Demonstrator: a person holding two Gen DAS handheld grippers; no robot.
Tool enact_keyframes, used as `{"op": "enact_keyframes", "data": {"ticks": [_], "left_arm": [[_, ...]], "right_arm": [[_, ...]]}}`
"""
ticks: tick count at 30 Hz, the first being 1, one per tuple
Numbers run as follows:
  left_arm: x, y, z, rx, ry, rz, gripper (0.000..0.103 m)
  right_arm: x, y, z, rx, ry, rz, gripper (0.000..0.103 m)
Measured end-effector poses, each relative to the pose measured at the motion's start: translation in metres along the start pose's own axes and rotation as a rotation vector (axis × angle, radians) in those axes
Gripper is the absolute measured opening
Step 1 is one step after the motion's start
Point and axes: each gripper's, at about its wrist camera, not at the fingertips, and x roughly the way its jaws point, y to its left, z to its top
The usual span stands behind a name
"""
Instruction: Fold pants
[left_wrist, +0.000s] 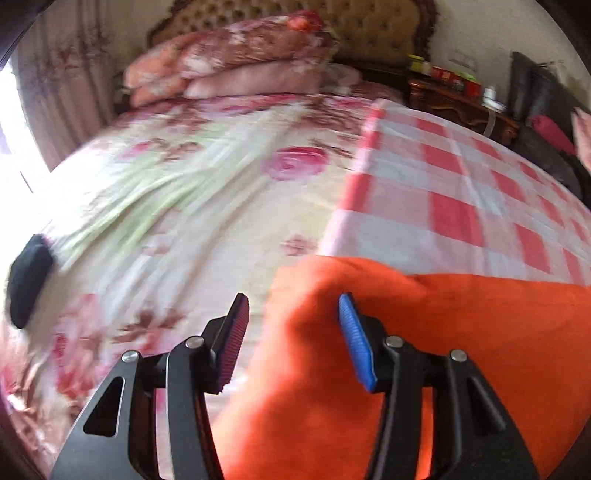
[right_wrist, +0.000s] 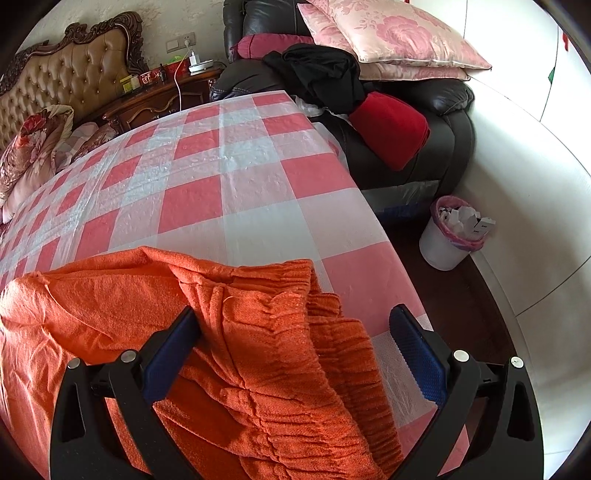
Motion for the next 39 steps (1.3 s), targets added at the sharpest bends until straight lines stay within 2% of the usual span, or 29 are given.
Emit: {"op": "enact_keyframes", "data": {"ticks": [1, 3, 4, 7, 9, 10, 11, 14, 17, 24, 26, 27, 28, 29, 30, 32, 34, 37, 38, 39], "left_arm": [[-0.013, 0.005, -0.002, -0.008, -0.054, 0.001, 0.051], [-0.039, 0.005, -0.011, -0.001, -0.13, -0.022, 0.061], [-0.051, 0.001, -0.019, 0.014, -0.139, -0.055, 0.063], [-0.075, -0.022, -0.047, 0.062, -0.092, -0.09, 0.066], [-0.093, -0.039, -0.072, 0.081, -0.103, -0.208, 0.066], [-0.098, -0.048, -0.083, 0.099, -0.105, -0.228, 0.062], [-0.103, -0.057, -0.093, 0.128, -0.113, -0.227, 0.052], [-0.104, -0.084, -0.12, 0.245, -0.085, -0.252, 0.039], [-0.101, -0.089, -0.139, 0.294, -0.094, -0.228, 0.041], [-0.092, -0.033, -0.144, 0.145, -0.114, -0.237, 0.042], [-0.093, -0.019, -0.144, 0.108, -0.115, -0.279, 0.034], [-0.093, -0.012, -0.144, 0.084, -0.113, -0.301, 0.033], [-0.093, -0.009, -0.144, 0.073, -0.113, -0.286, 0.037], [-0.093, -0.005, -0.144, 0.065, -0.115, -0.232, 0.054], [-0.093, 0.001, -0.144, 0.045, -0.125, -0.216, 0.057], [-0.088, 0.015, -0.144, -0.041, -0.112, -0.271, 0.057], [-0.086, 0.03, -0.142, -0.12, -0.12, -0.302, 0.057], [-0.083, 0.054, -0.14, -0.246, -0.12, -0.311, 0.057], [-0.081, 0.061, -0.139, -0.28, -0.114, -0.303, 0.057], [-0.078, 0.066, -0.137, -0.295, -0.1, -0.257, 0.057]], "right_arm": [[0.0, 0.0, 0.0, -0.001, 0.0, -0.001, 0.098], [0.0, 0.0, 0.0, -0.004, -0.003, -0.006, 0.098], [0.0, 0.001, 0.0, -0.005, -0.004, -0.008, 0.098], [0.0, 0.002, 0.0, -0.012, -0.009, -0.018, 0.098], [-0.001, 0.004, -0.001, -0.019, -0.013, -0.028, 0.098], [-0.002, 0.005, -0.001, -0.024, -0.016, -0.035, 0.098], [-0.002, 0.007, -0.001, -0.031, -0.02, -0.045, 0.098], [-0.004, 0.009, -0.002, -0.043, -0.028, -0.062, 0.098], [-0.005, 0.012, -0.003, -0.056, -0.037, -0.081, 0.098], [-0.007, 0.013, -0.002, -0.072, -0.047, -0.099, 0.098], [-0.013, 0.017, -0.002, -0.087, -0.068, -0.121, 0.098], [-0.023, 0.021, -0.003, -0.095, -0.096, -0.152, 0.098], [-0.035, 0.026, -0.003, -0.1, -0.128, -0.172, 0.098], [-0.044, 0.031, -0.003, -0.105, -0.156, -0.176, 0.098], [-0.06, 0.044, -0.003, -0.122, -0.192, -0.166, 0.098], [-0.081, 0.07, -0.003, -0.151, -0.215, -0.107, 0.098], [-0.097, 0.116, -0.011, -0.233, -0.202, 0.023, 0.098], [-0.115, 0.197, -0.034, -0.409, -0.191, 0.178, 0.098], [-0.117, 0.221, -0.043, -0.46, -0.171, 0.231, 0.098], [-0.118, 0.252, -0.057, -0.516, -0.146, 0.291, 0.098]]}}
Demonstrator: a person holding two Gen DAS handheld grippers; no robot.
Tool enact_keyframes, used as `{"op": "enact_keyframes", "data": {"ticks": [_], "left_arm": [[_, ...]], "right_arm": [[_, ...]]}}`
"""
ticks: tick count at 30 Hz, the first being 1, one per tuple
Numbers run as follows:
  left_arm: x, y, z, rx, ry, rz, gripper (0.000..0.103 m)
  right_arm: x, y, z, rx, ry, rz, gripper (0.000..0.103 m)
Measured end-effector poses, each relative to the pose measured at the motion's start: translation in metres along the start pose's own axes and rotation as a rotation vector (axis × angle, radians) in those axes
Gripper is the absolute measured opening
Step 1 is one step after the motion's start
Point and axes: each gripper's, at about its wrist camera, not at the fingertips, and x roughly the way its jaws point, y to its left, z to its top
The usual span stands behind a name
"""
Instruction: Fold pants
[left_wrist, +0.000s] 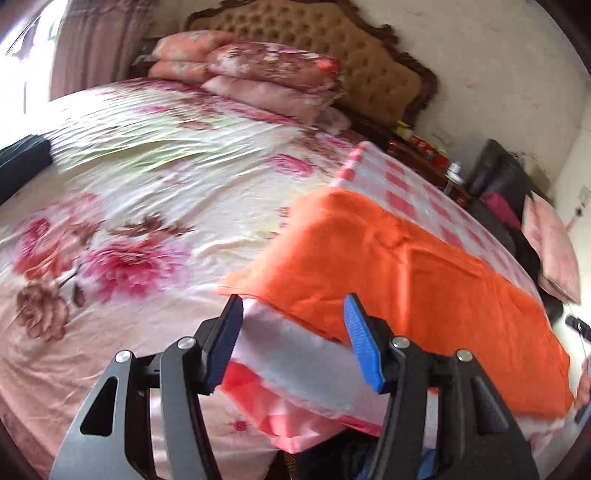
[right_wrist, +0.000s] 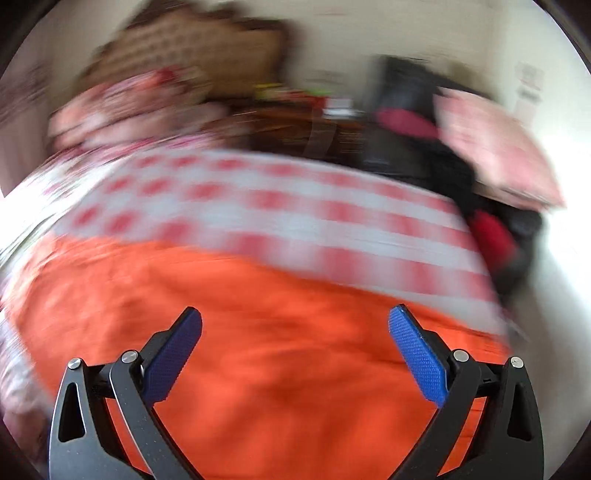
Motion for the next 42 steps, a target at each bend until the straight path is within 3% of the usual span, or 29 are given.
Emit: {"op": "enact_keyframes", "data": {"ticks": [2, 6, 9, 11, 15, 18, 20, 24, 27, 28, 30, 31, 32, 37, 42], "left_arm": [[0.006, 0.013, 0.001, -0.043, 0.024, 0.096, 0.057], [0.004, 0.044, 0.001, -0.223, 0.021, -0.009, 0.057], [0.011, 0.083, -0.008, -0.484, 0.055, -0.237, 0.057], [0.023, 0.11, -0.021, -0.682, 0.082, -0.432, 0.057], [0.05, 0.143, -0.044, -0.957, 0.132, -0.681, 0.057], [0.069, 0.15, -0.051, -1.035, 0.167, -0.784, 0.057], [0.083, 0.147, -0.052, -1.045, 0.233, -0.835, 0.057], [0.098, 0.141, -0.052, -1.097, 0.261, -0.951, 0.056], [0.104, 0.136, -0.039, -1.066, 0.256, -0.99, 0.055], [0.104, 0.136, -0.034, -1.047, 0.248, -0.985, 0.05], [0.103, 0.135, -0.024, -1.016, 0.237, -0.962, 0.035], [0.102, 0.136, -0.02, -1.001, 0.234, -0.92, 0.018], [0.099, 0.135, -0.016, -0.979, 0.234, -0.87, 0.011], [0.085, 0.129, 0.003, -0.893, 0.206, -0.808, 0.011], [0.078, 0.129, 0.005, -0.876, 0.195, -0.751, 0.011]], "right_arm": [[0.013, 0.045, 0.001, -0.066, 0.03, 0.091, 0.098], [0.039, 0.135, 0.006, -0.214, 0.057, 0.217, 0.098], [0.058, 0.174, 0.015, -0.232, 0.087, 0.28, 0.098], [0.072, 0.188, 0.02, -0.233, 0.111, 0.287, 0.098], [0.09, 0.202, 0.018, -0.24, 0.164, 0.276, 0.098], [0.091, 0.205, 0.011, -0.255, 0.134, 0.264, 0.098], [0.09, 0.204, 0.008, -0.247, 0.127, 0.263, 0.098], [0.09, 0.204, 0.006, -0.235, 0.115, 0.259, 0.098], [0.09, 0.204, 0.006, -0.231, 0.114, 0.257, 0.098], [0.09, 0.204, 0.006, -0.231, 0.115, 0.258, 0.099], [0.09, 0.204, 0.006, -0.231, 0.115, 0.259, 0.099], [0.09, 0.204, 0.006, -0.231, 0.115, 0.259, 0.099], [0.09, 0.204, 0.006, -0.231, 0.115, 0.259, 0.099], [0.09, 0.204, 0.006, -0.231, 0.115, 0.259, 0.099], [0.09, 0.204, 0.006, -0.231, 0.115, 0.259, 0.099]]}}
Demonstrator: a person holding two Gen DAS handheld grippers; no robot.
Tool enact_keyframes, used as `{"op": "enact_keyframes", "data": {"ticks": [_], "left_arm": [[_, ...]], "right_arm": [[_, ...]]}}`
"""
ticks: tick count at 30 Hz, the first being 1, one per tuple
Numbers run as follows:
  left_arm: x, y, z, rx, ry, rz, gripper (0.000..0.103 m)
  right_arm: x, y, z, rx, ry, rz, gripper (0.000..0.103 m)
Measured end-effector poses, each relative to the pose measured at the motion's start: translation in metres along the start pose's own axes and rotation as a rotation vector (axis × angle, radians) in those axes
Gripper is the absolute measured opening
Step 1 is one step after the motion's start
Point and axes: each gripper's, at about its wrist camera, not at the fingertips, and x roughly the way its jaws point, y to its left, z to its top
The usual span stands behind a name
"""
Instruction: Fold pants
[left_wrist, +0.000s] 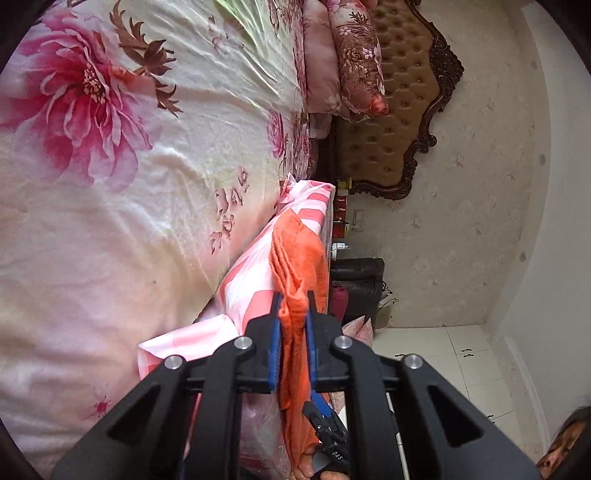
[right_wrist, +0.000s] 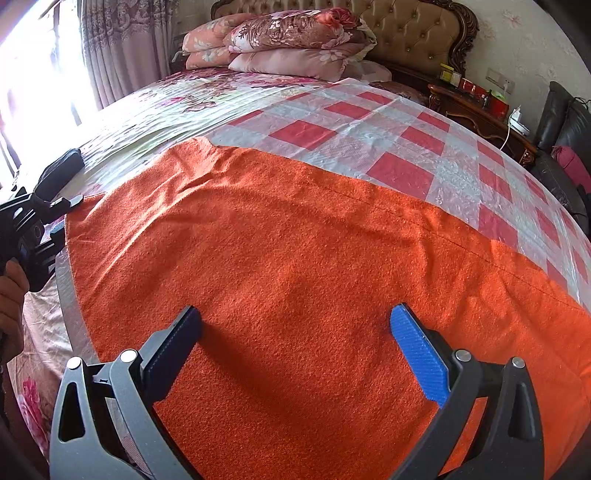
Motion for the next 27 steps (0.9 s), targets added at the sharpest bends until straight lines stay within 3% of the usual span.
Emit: {"op": "enact_keyframes", "data": {"ticks": [7, 17, 20, 24, 27], "left_arm": [[-0.004, -0.017, -0.002, 0.044, -0.034, 0.029, 0.01], [-0.005, -0.009, -0.002, 0.008, -0.044, 0.032, 0.011], [-0.007, -0.02, -0.006, 0.065, -0.059, 0.117, 0.011], [-0.004, -0.051, -0.012, 0.227, -0.077, 0.301, 0.011], [0.0, -0.078, -0.02, 0.349, -0.091, 0.396, 0.011]], "right_arm": [[0.0, 0.0, 0.0, 0.0, 0.0, 0.0, 0.099], [0.0, 0.0, 0.0, 0.0, 0.0, -0.001, 0.099], [0.0, 0.0, 0.0, 0.0, 0.0, 0.0, 0.099], [0.0, 0.0, 0.0, 0.0, 0.001, -0.002, 0.099], [0.0, 0.0, 0.0, -0.001, 0.002, -0.002, 0.099]]}}
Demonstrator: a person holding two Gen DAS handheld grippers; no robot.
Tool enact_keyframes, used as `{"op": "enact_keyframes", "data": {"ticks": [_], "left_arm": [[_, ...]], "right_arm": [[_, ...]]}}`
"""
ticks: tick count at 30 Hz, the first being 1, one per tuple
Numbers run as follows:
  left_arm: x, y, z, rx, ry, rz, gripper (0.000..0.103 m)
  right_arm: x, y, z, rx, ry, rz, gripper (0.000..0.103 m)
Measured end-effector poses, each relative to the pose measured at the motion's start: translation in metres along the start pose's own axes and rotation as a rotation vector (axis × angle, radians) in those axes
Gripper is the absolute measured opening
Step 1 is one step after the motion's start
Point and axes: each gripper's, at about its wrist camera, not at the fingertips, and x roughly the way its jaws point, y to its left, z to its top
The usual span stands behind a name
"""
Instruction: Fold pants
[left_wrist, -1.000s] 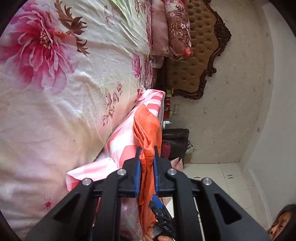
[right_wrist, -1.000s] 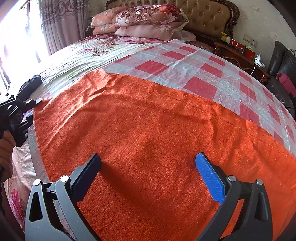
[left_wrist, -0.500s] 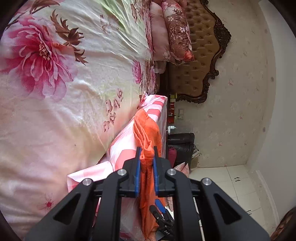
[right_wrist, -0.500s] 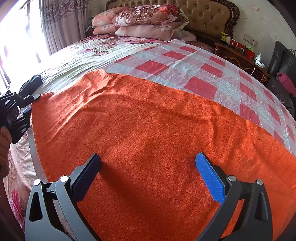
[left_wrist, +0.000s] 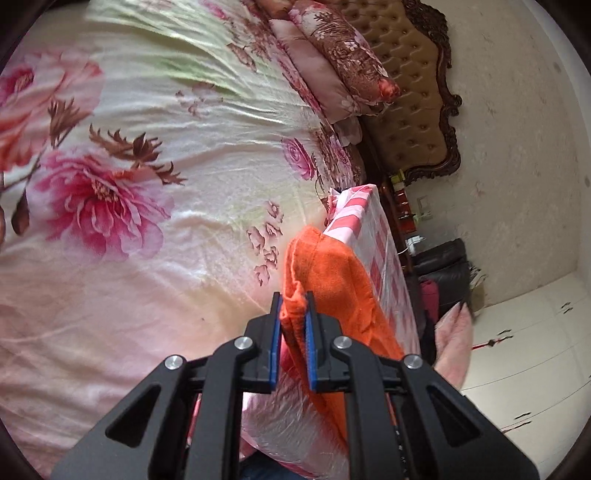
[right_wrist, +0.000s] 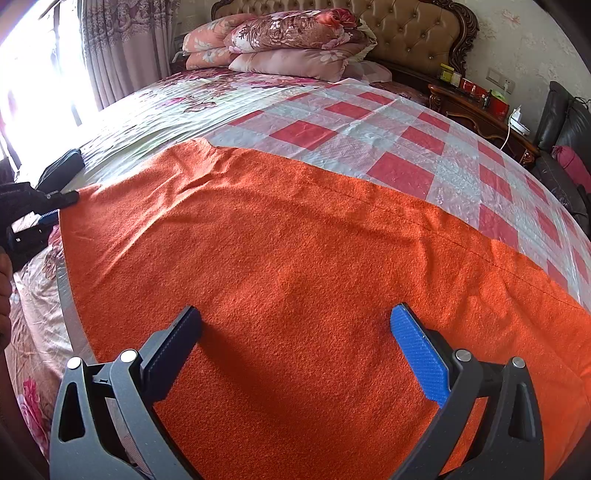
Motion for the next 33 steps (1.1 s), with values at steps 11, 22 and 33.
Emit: {"op": "enact_keyframes", "data": {"ticks": [11, 22, 33], "left_arm": [[0.009, -0.15, -0.034, 0.719, -0.1, 0.471, 0.011], [0.088, -0.26, -0.228, 1.481, -0.031, 0.432, 0.011], [0.112, -0.23, -0.291, 1.527, 0.047, 0.429, 0.011]], "right_arm": [[-0.037, -0.03, 0.004, 0.17, 0.016, 0.017, 0.098], [-0.074, -0.14, -0.037, 0.61, 0.055, 0.184, 0.098], [-0.07, -0.165, -0.053, 0.757, 0.094, 0.401, 0.096]]}}
